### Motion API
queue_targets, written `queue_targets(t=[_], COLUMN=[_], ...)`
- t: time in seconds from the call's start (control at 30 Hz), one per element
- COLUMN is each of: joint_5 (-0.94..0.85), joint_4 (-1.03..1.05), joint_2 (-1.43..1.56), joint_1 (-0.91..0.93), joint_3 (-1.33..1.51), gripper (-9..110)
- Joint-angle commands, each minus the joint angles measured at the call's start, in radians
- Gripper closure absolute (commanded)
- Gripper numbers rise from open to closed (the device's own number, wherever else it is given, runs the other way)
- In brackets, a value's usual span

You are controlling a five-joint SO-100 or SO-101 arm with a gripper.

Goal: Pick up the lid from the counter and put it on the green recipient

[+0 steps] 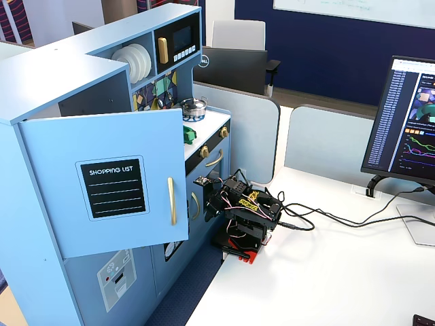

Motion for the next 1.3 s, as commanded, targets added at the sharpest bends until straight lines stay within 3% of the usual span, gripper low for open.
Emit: queue_targets(t=[0.0,0.47,0.63,0.83,0.97,1.1,1.27], joint_5=[-0.014,0.006,0.051,0.025,-0.058,-0.080,-0.035], joint_4=[0.184,0.150,-0.178,-0.925,-1.014,-1.080,-1.233], joint_2=[-0.006,-0.006,-0.054,-0.296,-0.434,-0.497,-0.557], joint_1=[0.071,0.075,0.210,0.402,0.509,0.583,0.634], joint_3=[-0.003,-0.005,-0.137,-0.345,-0.514,-0.598,-0.626], gripper=[101,101,101,101,101,92,72])
